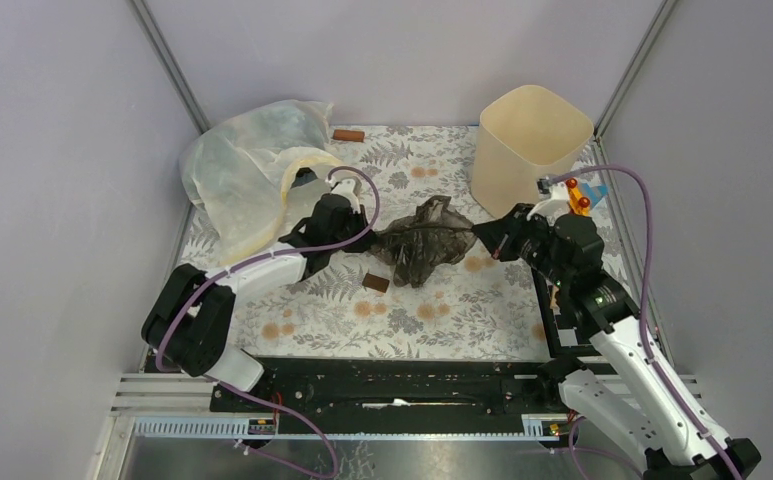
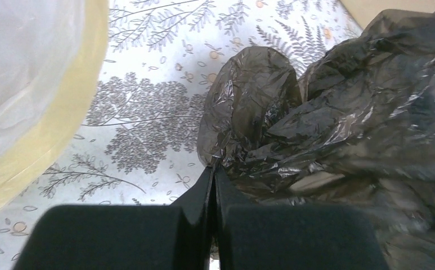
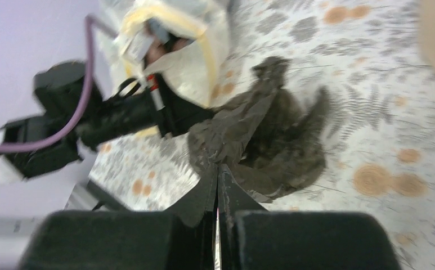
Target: Put the trash bags into the trash bin
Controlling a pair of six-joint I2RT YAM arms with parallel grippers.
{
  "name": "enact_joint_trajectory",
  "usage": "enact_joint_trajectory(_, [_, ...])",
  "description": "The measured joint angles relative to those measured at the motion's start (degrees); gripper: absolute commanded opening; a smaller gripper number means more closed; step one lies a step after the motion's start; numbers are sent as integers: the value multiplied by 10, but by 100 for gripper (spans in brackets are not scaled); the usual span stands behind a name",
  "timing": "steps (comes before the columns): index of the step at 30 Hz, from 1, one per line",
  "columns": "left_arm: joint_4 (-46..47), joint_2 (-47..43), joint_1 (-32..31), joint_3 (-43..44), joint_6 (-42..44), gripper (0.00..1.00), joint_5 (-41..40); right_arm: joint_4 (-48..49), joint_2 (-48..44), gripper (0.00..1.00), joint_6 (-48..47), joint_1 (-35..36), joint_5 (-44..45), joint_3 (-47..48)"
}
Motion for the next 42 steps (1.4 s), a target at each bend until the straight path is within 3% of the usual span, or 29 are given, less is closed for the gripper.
enact_joint_trajectory(7, [-6, 11, 0, 60, 16, 0, 51, 31, 73, 0, -35, 2, -245, 9])
enact_joint_trajectory(11, [-16, 12, 4, 119, 22, 0, 60, 38, 61, 1, -49, 2, -306, 7])
enact_joint_trajectory(16, [-8, 12, 28, 173, 24, 0, 87, 62, 1, 13, -58, 3, -349, -3])
enact_joint_trajectory(17, [-4, 12, 33, 178, 26, 0, 99, 70, -8, 22, -60, 3, -358, -8])
enact_joint_trajectory(19, [-1, 12, 39, 187, 29, 0, 120, 89, -21, 53, -60, 3, -377, -23])
enact_joint_trajectory(22, [5, 12, 38, 189, 29, 0, 146, 112, -26, 63, -58, 4, -382, -53])
enact_joint_trajectory(26, [30, 17, 37, 174, 30, 0, 181, 101, -12, 69, -57, 4, -321, -76])
enact_joint_trajectory(30, [86, 17, 37, 105, 35, 0, 203, 73, 5, 75, -40, 4, -187, -84])
enact_joint_trajectory(35, [103, 17, 31, 44, 60, 0, 216, 60, 2, 99, -11, 4, -47, -120])
enact_joint_trajectory(42, [106, -17, -9, 33, 123, 0, 216, 57, -21, 97, 37, 4, 110, -164])
